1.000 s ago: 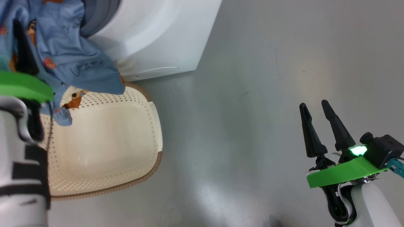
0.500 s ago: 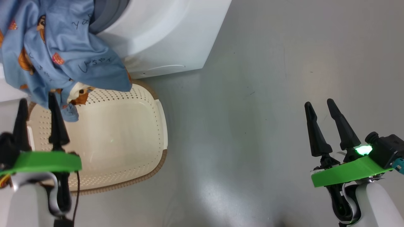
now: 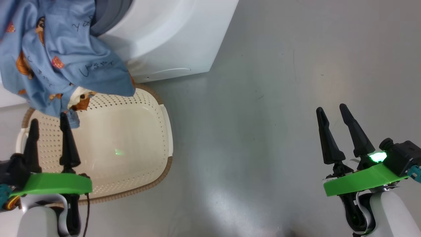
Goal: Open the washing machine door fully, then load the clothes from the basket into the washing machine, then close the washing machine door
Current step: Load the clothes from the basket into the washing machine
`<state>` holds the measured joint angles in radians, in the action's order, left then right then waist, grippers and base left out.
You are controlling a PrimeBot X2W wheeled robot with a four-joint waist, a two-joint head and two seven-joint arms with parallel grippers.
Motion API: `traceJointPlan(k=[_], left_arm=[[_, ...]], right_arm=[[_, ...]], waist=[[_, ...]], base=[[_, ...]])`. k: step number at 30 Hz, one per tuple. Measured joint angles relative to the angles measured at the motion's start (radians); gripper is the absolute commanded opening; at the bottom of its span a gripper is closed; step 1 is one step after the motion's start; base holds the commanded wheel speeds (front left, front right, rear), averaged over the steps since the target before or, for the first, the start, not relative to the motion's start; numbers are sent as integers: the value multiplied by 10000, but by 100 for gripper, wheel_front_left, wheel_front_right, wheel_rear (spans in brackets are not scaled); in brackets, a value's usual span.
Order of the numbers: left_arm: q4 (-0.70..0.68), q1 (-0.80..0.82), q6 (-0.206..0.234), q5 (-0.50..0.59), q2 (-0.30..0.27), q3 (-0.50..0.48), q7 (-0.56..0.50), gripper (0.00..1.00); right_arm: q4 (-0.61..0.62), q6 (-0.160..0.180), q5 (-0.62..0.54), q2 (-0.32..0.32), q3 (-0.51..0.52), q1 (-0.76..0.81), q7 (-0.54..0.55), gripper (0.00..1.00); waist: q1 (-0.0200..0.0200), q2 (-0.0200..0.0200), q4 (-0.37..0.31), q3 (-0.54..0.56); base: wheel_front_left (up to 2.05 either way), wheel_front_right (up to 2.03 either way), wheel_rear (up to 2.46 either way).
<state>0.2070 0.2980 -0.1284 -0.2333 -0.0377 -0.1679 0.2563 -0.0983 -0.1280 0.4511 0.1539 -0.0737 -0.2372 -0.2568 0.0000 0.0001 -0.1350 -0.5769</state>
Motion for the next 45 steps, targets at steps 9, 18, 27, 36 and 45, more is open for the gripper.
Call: traceJointPlan(k=[9, 18, 27, 36, 45], left_arm=[[1360, 579, 0, 63, 4, 385, -8, 100], [3346, 2236, -6, 468, -155, 305, -10, 100], [4867, 3862, -6, 734, -341, 1068, -10, 100], [6002, 4964, -8, 48, -531, 884, -8, 100], [6859, 5832, -6, -303, -909, 690, -10, 82]], right_arm=[[-2, 2, 0, -4, -25, 0, 0, 100], [23, 2, 0, -15, -29, -16, 0, 100], [44, 2, 0, -67, -84, -132, 0, 100], [56, 2, 0, -134, -119, -210, 0, 100], [67, 2, 0, -132, -174, -365, 0, 100]], waist=[[0, 0, -64, -94], [0, 0, -79, -357], [0, 0, -200, -646], [0, 0, -279, -801], [0, 0, -397, -844]], base=[[0, 0, 0], [0, 0, 0], [0, 0, 0], [0, 0, 0], [0, 0, 0]])
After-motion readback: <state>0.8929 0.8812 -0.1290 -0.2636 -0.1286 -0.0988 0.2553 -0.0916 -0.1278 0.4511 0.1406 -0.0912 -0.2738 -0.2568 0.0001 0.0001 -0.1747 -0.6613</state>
